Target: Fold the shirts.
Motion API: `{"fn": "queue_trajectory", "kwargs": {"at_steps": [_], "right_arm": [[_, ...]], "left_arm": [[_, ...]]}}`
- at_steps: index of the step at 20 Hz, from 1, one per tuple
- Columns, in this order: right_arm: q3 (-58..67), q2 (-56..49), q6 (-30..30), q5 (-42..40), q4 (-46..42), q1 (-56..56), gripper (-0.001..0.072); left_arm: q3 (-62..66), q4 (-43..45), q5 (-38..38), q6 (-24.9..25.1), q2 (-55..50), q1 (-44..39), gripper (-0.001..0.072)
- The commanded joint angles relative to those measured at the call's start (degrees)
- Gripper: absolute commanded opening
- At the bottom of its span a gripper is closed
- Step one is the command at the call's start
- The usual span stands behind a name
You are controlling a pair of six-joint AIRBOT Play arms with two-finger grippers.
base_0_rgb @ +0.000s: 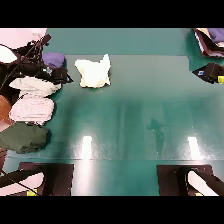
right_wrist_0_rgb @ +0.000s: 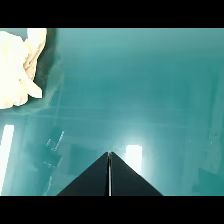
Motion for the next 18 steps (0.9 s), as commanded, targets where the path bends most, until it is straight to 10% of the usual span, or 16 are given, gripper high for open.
{"fn": "queue_trajectory", "kwargs": {"at_steps": [1,14,15,16,17,18], "right_arm": [[0.0,0.0,0.0,0.0,0.0,0.1,0.0016],[-1.8,0.0,0.0,-0.7,0.1,0.1,0.0016],[-1.8,0.0,0.0,-0.8,0.2,0.1,0.0017],[-1.8,0.0,0.0,-1.2,0.5,0.0,0.0016],[-1.8,0.0,0.0,-1.6,0.5,0.0,0.0017],[-1.8,0.0,0.0,-1.4,0.5,0.1,0.0016]], "left_arm": [[0.0,0.0,0.1,0.1,-0.1,0.0,0.0026],[0.0,-3.7,4.9,0.3,-0.1,0.0,0.0027],[0.0,-3.4,7.1,1.0,-0.1,-0.2,0.0146],[-0.1,-1.8,10.0,1.2,-0.2,-0.3,0.0524],[-0.3,-0.8,14.1,0.2,-0.4,-0.5,0.0678],[-0.3,-0.5,17.5,-0.7,-1.4,-0.5,0.0678]]}}
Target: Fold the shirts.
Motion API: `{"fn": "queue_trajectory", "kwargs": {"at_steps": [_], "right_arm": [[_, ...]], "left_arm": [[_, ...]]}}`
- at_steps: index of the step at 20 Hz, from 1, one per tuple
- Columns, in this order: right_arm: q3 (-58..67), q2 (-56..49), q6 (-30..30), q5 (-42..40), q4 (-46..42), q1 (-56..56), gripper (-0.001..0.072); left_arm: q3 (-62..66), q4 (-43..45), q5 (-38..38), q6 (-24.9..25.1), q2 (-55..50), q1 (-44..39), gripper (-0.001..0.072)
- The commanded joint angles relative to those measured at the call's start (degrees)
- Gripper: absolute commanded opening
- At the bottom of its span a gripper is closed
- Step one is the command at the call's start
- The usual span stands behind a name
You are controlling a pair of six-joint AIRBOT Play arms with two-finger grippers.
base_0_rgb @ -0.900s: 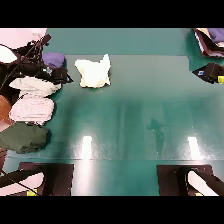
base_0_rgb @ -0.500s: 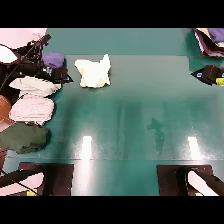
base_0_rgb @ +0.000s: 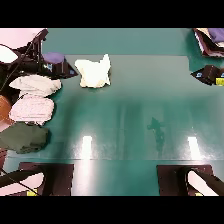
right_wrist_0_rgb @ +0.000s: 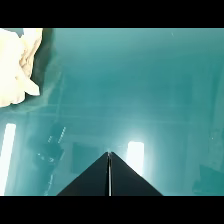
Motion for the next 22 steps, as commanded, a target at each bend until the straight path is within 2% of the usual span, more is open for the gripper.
{"fn": "queue_trajectory", "kwargs": {"at_steps": [1,3,6,8,11,12,13,15,16,20,22], "right_arm": [[0.0,0.0,0.0,-0.3,0.2,0.3,0.0016],[0.0,0.0,0.0,0.9,0.2,1.5,0.0016],[0.0,0.0,0.0,1.1,0.2,3.6,0.0017],[0.0,0.0,0.0,1.0,0.0,5.2,0.0017],[0.0,0.0,0.0,1.0,0.1,6.2,0.0016],[0.0,0.0,0.0,1.0,0.1,6.5,0.0016],[0.0,0.0,0.0,1.1,0.0,6.6,0.0016],[0.0,0.0,0.0,1.1,0.0,6.6,0.0017],[0.0,0.0,0.0,1.0,0.0,6.6,0.0017],[3.3,0.0,0.0,0.5,0.0,6.6,0.0017],[7.8,0.0,0.0,0.0,0.0,6.3,0.0017]], "left_arm": [[-0.2,1.0,11.0,-1.9,-2.6,-0.1,0.0677],[-0.1,-1.5,13.6,-1.7,-8.2,-0.2,0.0678],[0.2,-9.8,15.6,-0.9,-18.4,-0.3,0.0678],[2.4,-14.0,15.8,3.2,-24.5,-1.7,0.0678],[7.1,-14.3,18.0,4.0,-30.6,-4.4,0.0678],[8.5,-14.3,18.4,4.0,-31.5,-4.8,0.0652],[9.6,-14.5,18.5,4.0,-31.6,-5.0,0.0519],[13.0,-14.2,16.4,4.0,-31.5,-4.9,0.0131],[15.1,-13.9,14.1,4.5,-31.5,-4.8,0.0028],[28.7,-12.8,0.2,3.9,-30.9,-4.8,0.0023],[34.0,-12.7,-1.9,3.9,-26.9,-5.0,0.0022]]}}
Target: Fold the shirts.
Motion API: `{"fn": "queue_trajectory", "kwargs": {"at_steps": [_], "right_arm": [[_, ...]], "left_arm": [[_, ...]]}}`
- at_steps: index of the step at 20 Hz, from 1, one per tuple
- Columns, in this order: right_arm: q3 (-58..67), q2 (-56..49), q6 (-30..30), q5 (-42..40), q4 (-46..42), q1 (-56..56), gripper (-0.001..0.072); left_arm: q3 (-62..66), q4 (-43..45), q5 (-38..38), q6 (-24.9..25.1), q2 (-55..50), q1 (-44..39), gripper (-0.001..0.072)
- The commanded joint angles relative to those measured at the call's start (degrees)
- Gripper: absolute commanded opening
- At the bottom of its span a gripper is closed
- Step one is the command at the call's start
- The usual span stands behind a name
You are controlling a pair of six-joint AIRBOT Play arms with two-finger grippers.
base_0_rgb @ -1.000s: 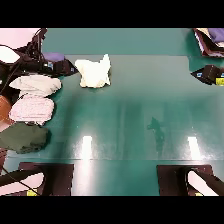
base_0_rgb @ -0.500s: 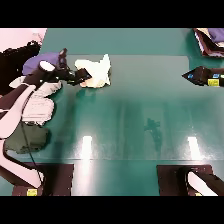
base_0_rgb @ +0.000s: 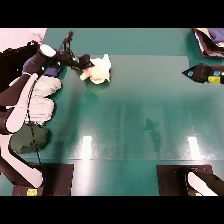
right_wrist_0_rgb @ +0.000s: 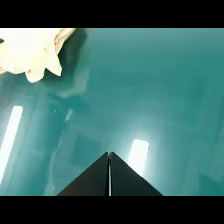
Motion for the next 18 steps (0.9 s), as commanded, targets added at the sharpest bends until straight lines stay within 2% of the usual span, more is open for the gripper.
{"fn": "queue_trajectory", "kwargs": {"at_steps": [1,3,5,7,9,11,15,16,17,18], "right_arm": [[6.8,0.0,0.0,-0.8,-0.1,-0.3,0.0017],[12.1,0.0,0.0,-1.3,-1.1,-0.3,0.0017],[16.8,0.0,0.0,-1.2,-3.2,-0.4,0.0016],[20.5,0.1,0.0,-1.0,-4.6,-0.4,0.0017],[22.9,0.1,0.0,-0.5,-4.9,-0.4,0.0017],[23.8,0.1,0.0,0.7,-4.8,-0.4,0.0016],[24.0,0.0,0.0,5.7,-4.8,-0.4,0.0017],[24.0,0.0,0.0,7.0,-4.8,-0.4,0.0017],[24.0,0.0,0.0,7.8,-4.8,-0.4,0.0016],[24.0,0.1,0.0,8.4,-4.8,-0.4,0.0016]], "left_arm": [[9.1,0.4,-6.4,-0.2,5.7,-0.4,0.0022],[10.5,4.3,-7.5,-0.6,13.4,-1.4,0.0022],[10.5,11.7,-11.5,-2.5,20.6,-4.2,0.0022],[10.5,20.9,-17.8,-6.6,24.9,-9.7,0.0023],[9.7,23.6,-22.8,-9.2,25.6,-16.6,0.0024],[5.0,23.6,-21.7,-9.2,25.2,-24.0,0.0025],[-9.9,23.5,-14.1,-9.1,22.4,-36.6,0.0028],[-13.4,23.5,-12.0,-9.2,21.3,-38.4,0.0151],[-16.2,23.5,-9.7,-10.0,20.2,-39.3,0.0427],[-17.6,23.5,-8.5,-11.0,19.3,-39.3,0.0497]]}}
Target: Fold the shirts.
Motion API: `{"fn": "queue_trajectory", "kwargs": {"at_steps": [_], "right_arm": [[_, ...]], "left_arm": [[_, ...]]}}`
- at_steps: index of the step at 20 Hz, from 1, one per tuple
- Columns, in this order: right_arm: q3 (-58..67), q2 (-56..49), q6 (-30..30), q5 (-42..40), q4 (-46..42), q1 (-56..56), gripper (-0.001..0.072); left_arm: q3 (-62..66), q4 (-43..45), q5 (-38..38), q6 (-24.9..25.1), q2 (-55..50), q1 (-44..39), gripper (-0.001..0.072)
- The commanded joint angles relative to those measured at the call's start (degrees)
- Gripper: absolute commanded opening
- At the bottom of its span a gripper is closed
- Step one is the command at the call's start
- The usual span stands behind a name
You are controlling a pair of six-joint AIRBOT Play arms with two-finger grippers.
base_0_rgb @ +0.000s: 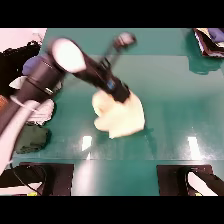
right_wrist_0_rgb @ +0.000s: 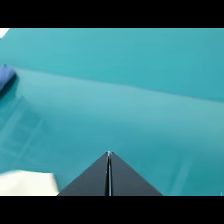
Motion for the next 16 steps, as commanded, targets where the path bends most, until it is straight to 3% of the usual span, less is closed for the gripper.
{"fn": "queue_trajectory", "kwargs": {"at_steps": [1,7,10,16], "right_arm": [[0.3,0.0,0.0,3.5,0.0,0.0,0.0017],[0.3,0.0,0.0,4.2,0.0,0.0,0.0017],[0.3,0.0,0.0,4.2,0.0,0.1,0.0016],[0.3,0.0,0.0,4.3,0.0,0.1,0.0016]], "left_arm": [[-7.1,2.2,4.7,-1.8,-2.6,-3.2,0.0497],[-5.2,5.6,-0.2,-2.9,-1.1,16.8,0.0498],[-11.1,3.5,0.7,-2.9,-1.1,25.7,0.0498],[-26.5,-8.7,11.3,2.2,-4.8,29.5,0.0498]]}}
